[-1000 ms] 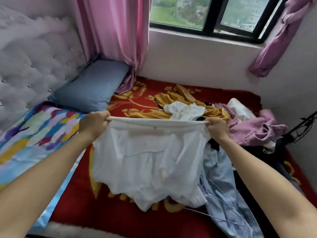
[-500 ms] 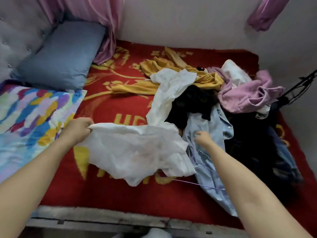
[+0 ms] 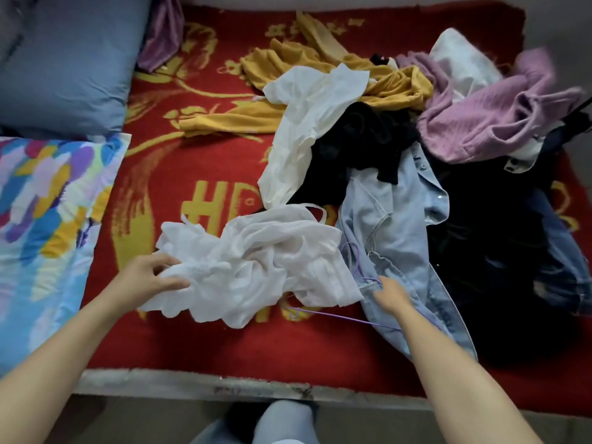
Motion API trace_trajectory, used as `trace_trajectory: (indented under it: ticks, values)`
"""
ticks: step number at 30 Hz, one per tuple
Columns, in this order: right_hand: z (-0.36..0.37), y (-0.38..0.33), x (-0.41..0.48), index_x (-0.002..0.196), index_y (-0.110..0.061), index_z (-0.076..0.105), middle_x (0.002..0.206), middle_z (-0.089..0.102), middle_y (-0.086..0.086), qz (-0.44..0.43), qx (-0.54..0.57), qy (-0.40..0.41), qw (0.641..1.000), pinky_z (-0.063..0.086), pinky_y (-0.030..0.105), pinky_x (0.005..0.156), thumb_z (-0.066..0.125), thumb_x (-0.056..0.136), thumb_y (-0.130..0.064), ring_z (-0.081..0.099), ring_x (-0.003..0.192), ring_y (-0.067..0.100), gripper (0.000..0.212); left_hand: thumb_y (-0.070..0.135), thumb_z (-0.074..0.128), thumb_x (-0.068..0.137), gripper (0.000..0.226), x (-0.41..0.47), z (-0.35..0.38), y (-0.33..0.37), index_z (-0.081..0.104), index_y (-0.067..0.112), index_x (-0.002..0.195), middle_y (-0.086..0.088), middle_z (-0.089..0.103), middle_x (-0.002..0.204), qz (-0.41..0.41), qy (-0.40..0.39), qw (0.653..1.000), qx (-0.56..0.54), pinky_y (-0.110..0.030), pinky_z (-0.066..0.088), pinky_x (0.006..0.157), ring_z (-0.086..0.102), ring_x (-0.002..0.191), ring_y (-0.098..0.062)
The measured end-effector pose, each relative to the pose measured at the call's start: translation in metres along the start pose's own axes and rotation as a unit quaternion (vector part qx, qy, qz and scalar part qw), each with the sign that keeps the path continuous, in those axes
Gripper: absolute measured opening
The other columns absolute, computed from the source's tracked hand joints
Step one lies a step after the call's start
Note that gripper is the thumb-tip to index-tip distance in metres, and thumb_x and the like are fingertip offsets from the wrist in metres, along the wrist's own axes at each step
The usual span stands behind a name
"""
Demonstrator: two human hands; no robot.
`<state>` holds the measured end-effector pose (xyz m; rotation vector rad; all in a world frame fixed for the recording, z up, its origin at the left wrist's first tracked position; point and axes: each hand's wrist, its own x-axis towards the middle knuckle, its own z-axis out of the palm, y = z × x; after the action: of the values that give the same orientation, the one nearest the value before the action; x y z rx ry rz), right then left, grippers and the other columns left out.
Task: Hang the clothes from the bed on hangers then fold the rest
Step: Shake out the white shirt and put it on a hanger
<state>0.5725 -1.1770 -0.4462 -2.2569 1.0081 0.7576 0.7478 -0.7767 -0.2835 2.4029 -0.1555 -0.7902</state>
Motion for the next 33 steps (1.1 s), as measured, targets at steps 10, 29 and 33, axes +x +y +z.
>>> trace_trajectory:
  ticks: [10, 29, 33]
  values:
    - [0.014, 0.012, 0.014, 0.128, -0.009, 0.045, 0.135, 0.046, 0.015, 0.062, -0.077, 0.025, 0.995, 0.036, 0.042, 0.099, 0.041, 0.094, -0.013, 0.042, 0.126, 0.033, 0.035, 0.011, 0.080, 0.071, 0.019, -0.006, 0.009, -0.006, 0.073, 0.028, 0.067, 0.002, 0.067, 0.062, -0.027, 0.031, 0.998, -0.041, -0.011, 0.039, 0.048, 0.055, 0.051, 0.000]
    - [-0.117, -0.001, -0.072, 0.104, -0.003, 0.070, 0.092, 0.060, 0.018, -0.197, 0.119, 0.357, 0.905, 0.042, 0.033, 0.065, 0.055, 0.092, -0.009, 0.060, 0.084, 0.036, 0.020, 0.001, 0.072, 0.077, 0.010, -0.031, -0.012, 0.051, 0.075, 0.004, 0.087, -0.022, 0.063, 0.078, 0.173, 0.352, 0.904, 0.172, -0.042, 0.045, 0.064, 0.061, 0.073, -0.042]
    - [-0.147, -0.024, -0.114, 0.104, 0.003, 0.068, 0.070, 0.058, -0.001, -0.300, 0.331, 0.362, 0.818, 0.038, 0.006, 0.066, 0.058, 0.088, 0.003, 0.055, 0.066, -0.008, 0.019, 0.000, 0.075, 0.074, 0.009, -0.051, -0.046, 0.077, 0.075, 0.001, 0.082, -0.023, 0.063, 0.070, 0.214, 0.398, 0.880, 0.149, -0.029, 0.033, 0.061, 0.059, 0.067, -0.037]
